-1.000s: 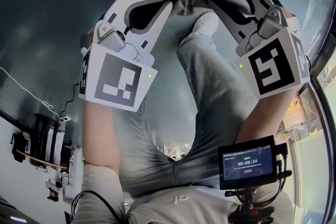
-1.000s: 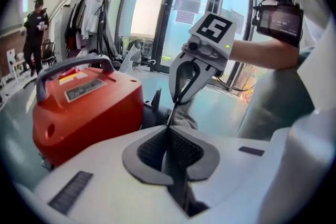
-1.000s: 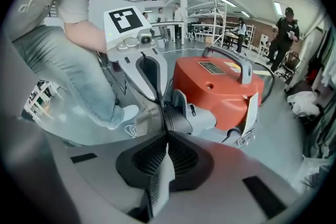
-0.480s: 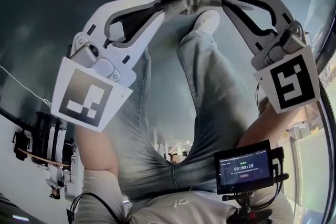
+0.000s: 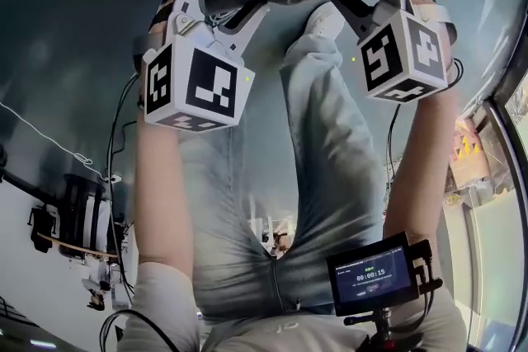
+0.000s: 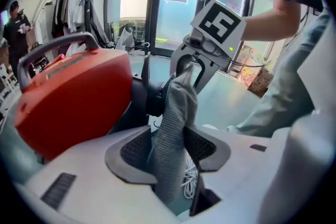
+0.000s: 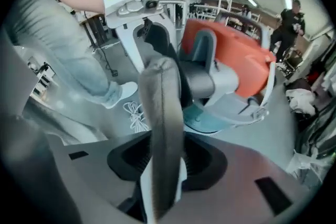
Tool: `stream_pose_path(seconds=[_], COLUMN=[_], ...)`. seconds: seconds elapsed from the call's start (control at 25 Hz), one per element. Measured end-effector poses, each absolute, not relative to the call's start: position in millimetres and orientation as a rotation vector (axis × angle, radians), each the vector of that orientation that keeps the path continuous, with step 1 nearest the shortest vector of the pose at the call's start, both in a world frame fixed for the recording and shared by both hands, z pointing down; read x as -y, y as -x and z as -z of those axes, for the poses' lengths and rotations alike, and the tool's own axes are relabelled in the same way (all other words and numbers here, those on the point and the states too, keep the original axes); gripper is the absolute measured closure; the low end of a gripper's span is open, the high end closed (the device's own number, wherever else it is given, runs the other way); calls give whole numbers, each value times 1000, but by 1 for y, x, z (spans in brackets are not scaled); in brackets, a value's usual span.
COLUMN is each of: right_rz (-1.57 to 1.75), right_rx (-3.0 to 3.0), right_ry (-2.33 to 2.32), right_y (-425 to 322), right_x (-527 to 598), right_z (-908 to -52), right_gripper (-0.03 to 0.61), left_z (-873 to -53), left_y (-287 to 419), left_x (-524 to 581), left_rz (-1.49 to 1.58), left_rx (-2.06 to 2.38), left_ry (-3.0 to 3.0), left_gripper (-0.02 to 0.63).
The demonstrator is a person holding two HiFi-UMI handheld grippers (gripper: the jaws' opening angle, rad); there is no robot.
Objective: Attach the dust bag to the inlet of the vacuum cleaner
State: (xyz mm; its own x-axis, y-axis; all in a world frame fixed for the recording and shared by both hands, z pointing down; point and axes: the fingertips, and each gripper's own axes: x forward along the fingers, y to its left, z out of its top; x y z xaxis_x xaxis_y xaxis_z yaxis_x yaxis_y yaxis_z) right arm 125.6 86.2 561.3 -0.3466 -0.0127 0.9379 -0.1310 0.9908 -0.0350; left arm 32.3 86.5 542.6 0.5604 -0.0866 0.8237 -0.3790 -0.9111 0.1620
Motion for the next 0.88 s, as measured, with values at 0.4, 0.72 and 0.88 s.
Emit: stream_pose_path(seconds=[0.4,0.72,0.88], right_rz=[-363,-453,-506], right_rx=[1994,2030,2120], right_ry=[-233,-402,-609], right_y=[-95,-120,-127], right_x=[-88,-99,-77], right_z=[-530,-432,-357], right_gripper=[543,538,538], left_z=[-512,-428,-355], left_y=[-4,51,64], left_x=[-89,-92,-79], left_rz=[-1221,-1168,-1052], left_rx=[381,525,595], left_ry=[-2453,-2371,-2408], left_gripper=[492,419,420])
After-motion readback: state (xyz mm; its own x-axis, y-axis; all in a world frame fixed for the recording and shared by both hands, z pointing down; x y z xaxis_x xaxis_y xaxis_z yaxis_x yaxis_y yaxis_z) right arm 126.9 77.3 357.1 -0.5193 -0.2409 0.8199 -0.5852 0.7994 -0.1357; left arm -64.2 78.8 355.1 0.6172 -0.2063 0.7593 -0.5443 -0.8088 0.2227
